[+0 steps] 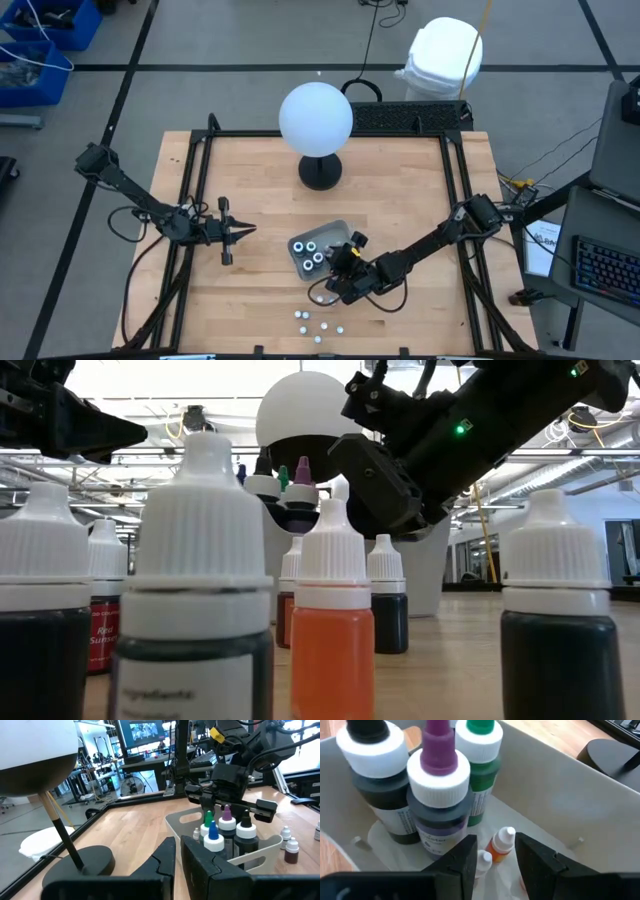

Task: Pick & Place food coloring
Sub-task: Put the small orange food coloring bottle into the gray bin, then adjust the gray bin, then put the small blue food coloring bottle into the gray bin

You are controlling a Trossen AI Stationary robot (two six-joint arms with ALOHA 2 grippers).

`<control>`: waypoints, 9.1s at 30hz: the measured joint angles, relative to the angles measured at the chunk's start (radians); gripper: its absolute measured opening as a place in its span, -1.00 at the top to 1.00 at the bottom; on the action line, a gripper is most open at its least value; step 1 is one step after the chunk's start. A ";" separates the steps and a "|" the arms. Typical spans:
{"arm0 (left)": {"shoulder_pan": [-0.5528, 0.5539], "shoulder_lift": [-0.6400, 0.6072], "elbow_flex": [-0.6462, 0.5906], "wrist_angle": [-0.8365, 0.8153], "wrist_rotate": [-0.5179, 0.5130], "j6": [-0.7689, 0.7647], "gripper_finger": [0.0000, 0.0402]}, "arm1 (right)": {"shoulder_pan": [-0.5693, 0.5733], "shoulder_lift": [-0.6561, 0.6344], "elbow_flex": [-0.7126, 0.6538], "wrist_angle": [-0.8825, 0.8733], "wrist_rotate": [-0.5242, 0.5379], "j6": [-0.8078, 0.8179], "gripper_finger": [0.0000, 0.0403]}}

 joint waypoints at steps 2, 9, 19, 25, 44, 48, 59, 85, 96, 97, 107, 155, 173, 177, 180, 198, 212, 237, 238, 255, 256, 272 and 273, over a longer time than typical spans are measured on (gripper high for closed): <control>0.000 0.000 0.000 0.000 0.000 0.000 0.81 | 0.000 -0.005 -0.001 0.001 -0.003 -0.012 0.38; 0.000 0.000 0.000 0.000 0.000 -0.001 0.81 | 0.002 -0.088 -0.004 -0.013 -0.025 -0.085 0.39; 0.000 0.000 0.000 -0.005 0.045 -0.085 0.81 | 0.028 -0.242 -0.002 -0.044 0.037 -0.321 0.44; -0.001 0.066 0.000 -0.010 0.359 -0.109 0.87 | 0.074 -0.390 -0.002 -0.335 0.081 -0.255 0.90; -0.002 0.803 0.241 0.107 0.395 -0.449 0.99 | 0.090 -0.492 -0.443 -0.393 0.050 0.310 1.00; -0.002 0.865 0.350 -0.006 0.390 -0.422 0.98 | 0.071 -0.493 -0.465 -0.360 0.024 0.322 1.00; 0.089 0.912 0.449 -0.152 0.263 -0.498 0.98 | 0.021 -0.492 -0.538 -0.063 0.001 0.163 1.00; 0.319 0.912 0.448 -0.233 0.293 -0.472 0.97 | -0.091 -0.381 -0.642 0.412 -0.283 -0.026 1.00; 0.366 0.912 0.448 -0.218 0.313 -0.442 0.96 | -0.091 -0.381 -0.642 0.439 -0.291 -0.036 1.00; 0.367 0.912 0.448 -0.219 0.313 -0.441 0.97 | -0.091 -0.381 -0.642 0.437 -0.290 -0.036 1.00; 0.370 0.912 0.447 -0.233 0.277 -0.415 0.97 | -0.089 -0.381 -0.642 0.437 -0.291 -0.035 1.00; 0.130 0.912 0.447 -0.208 0.251 -0.729 0.98 | -0.069 -0.381 -0.641 0.447 -0.313 0.035 1.00; 0.213 0.914 0.581 -0.340 0.311 -0.627 0.97 | -0.023 -0.373 -0.642 0.502 -0.310 0.043 1.00; 0.226 0.914 0.584 -0.356 0.308 -0.625 0.99 | -0.006 -0.343 -0.643 0.548 -0.318 0.044 1.00; 0.230 0.914 0.584 -0.366 0.304 -0.628 0.97 | -0.006 -0.322 -0.643 0.581 -0.328 0.042 1.00; 0.218 0.912 0.587 -0.414 0.296 -0.628 0.97 | -0.003 -0.310 -0.642 0.596 -0.340 0.032 1.00; 0.194 0.903 0.587 -0.483 0.322 -0.653 0.63 | 0.005 -0.312 -0.640 0.573 -0.341 -0.015 1.00; 0.148 0.834 0.586 -0.645 0.312 -0.454 0.56 | 0.260 -0.312 -0.581 0.920 -0.344 -0.264 1.00; 0.150 0.834 0.586 -0.640 0.312 -0.466 0.56 | 0.282 -0.312 -0.543 0.912 -0.291 -0.317 1.00; 0.111 0.834 0.585 -0.652 0.338 -0.486 0.56 | 0.404 0.019 0.229 -0.020 -0.077 -0.306 0.43; 0.111 0.835 0.585 -0.651 0.338 -0.486 0.56 | 0.405 0.025 0.223 -0.020 -0.077 -0.306 0.34; 0.110 0.835 0.585 -0.652 0.303 -0.468 0.56 | 0.346 0.023 -0.039 0.439 -0.182 -0.347 -0.14; 0.110 0.835 0.585 -0.652 0.302 -0.468 0.56 | 0.341 0.023 -0.040 0.440 -0.206 -0.336 -0.13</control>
